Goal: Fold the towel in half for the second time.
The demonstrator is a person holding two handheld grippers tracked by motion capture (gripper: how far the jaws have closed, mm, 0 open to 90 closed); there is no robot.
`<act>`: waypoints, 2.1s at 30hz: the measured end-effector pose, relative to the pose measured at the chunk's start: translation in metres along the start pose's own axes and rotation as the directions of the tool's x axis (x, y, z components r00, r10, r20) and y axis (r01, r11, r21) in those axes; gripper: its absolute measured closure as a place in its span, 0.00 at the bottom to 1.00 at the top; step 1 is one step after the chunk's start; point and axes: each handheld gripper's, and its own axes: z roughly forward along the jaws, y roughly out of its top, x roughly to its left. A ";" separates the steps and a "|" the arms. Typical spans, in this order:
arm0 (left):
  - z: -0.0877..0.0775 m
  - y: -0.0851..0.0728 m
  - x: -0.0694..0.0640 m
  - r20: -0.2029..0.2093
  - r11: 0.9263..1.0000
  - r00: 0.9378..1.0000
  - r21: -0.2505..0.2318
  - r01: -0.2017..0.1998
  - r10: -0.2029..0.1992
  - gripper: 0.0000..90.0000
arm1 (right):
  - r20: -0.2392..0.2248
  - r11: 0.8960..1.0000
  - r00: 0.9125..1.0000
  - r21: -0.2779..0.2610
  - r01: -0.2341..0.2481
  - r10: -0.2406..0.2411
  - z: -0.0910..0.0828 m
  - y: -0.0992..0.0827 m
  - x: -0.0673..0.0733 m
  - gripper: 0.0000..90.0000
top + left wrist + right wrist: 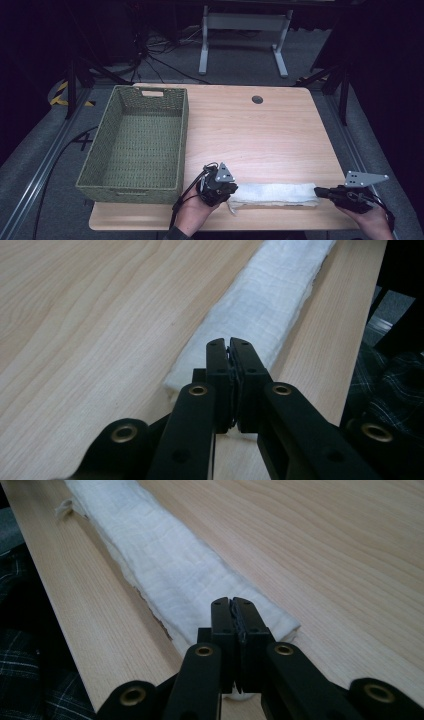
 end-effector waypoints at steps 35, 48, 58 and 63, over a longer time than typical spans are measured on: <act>0.056 0.044 0.017 0.044 0.994 0.998 0.092 -0.056 0.052 1.00 | -0.127 0.996 0.991 0.071 0.060 -0.051 0.046 0.022 0.030 1.00; 0.091 0.043 0.006 0.048 0.975 0.992 0.185 -0.120 0.113 1.00 | -0.144 0.982 0.985 0.149 0.112 -0.090 0.067 0.024 0.037 1.00; 0.084 0.039 0.017 -0.001 0.977 0.994 0.186 -0.103 0.105 1.00 | -0.097 0.980 0.989 0.152 0.128 -0.114 0.082 0.040 0.023 1.00; 0.077 0.034 0.021 -0.013 0.976 0.995 0.196 -0.091 0.095 1.00 | -0.085 0.982 0.990 0.145 0.123 -0.112 0.090 0.048 0.016 1.00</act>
